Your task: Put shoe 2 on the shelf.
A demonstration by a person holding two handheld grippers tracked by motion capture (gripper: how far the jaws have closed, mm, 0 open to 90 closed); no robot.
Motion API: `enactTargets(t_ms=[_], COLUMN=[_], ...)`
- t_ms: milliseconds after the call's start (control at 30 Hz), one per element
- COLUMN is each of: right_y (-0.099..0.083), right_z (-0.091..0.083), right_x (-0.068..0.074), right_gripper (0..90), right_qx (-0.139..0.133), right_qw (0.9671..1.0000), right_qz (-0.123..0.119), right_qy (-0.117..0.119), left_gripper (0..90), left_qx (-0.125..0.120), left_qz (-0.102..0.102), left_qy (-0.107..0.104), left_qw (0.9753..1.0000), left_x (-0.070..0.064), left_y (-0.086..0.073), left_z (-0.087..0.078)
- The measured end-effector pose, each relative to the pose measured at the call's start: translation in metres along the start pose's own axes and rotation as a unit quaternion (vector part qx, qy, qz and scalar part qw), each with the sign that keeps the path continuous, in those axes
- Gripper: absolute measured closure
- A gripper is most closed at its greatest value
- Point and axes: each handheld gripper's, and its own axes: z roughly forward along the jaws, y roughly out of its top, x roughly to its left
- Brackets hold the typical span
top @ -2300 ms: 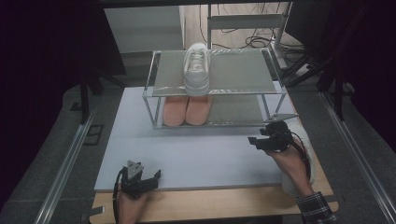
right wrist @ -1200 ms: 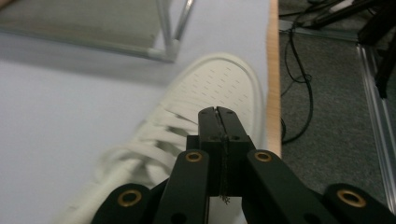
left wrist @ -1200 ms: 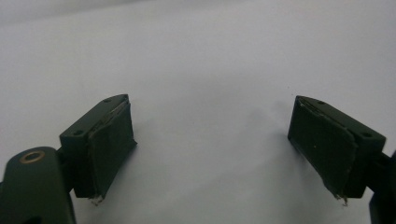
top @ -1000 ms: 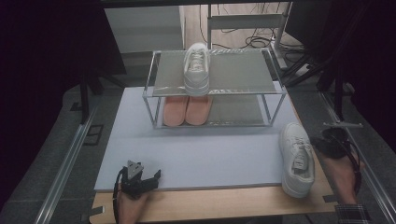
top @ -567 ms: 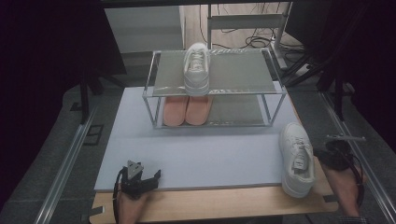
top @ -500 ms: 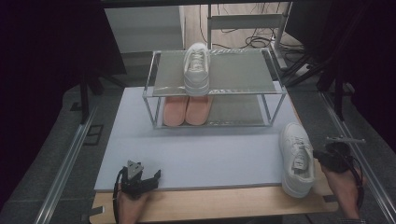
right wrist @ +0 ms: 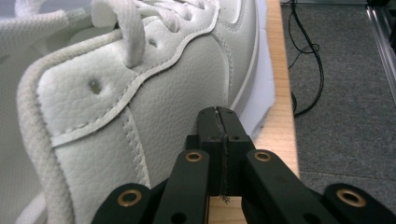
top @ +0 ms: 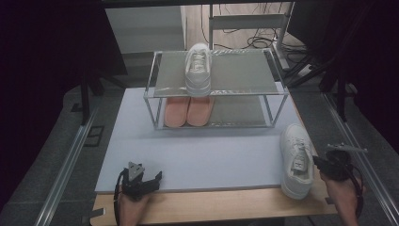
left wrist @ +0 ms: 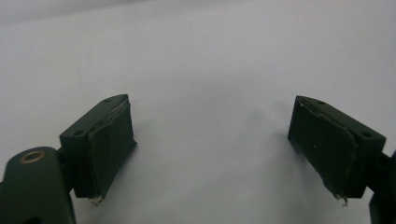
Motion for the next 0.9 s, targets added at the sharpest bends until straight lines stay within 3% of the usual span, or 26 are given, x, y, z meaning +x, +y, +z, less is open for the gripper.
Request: enactTargets(t_ms=[600,800,900], right_y=[0.009,0.015,0.021], right_z=[0.014,0.023,0.024], right_x=[0.027,0.02,0.018], right_gripper=[89.5,89.5,89.5], right_qx=[-0.004,-0.001,-0.007], right_qw=[0.9993,0.9996,0.9993], right_qz=[-0.023,-0.017,-0.014], right_qy=[0.029,0.023,0.033], left_gripper=[14.0,14.0,14.0], left_qx=[0.0,0.0,0.0], left_qz=[0.0,0.0,0.0], left_qy=[0.0,0.0,0.0], left_qw=[1.0,1.0,1.0], left_x=[0.0,0.0,0.0], left_y=[0.0,0.0,0.0], left_z=[0.0,0.0,0.0])
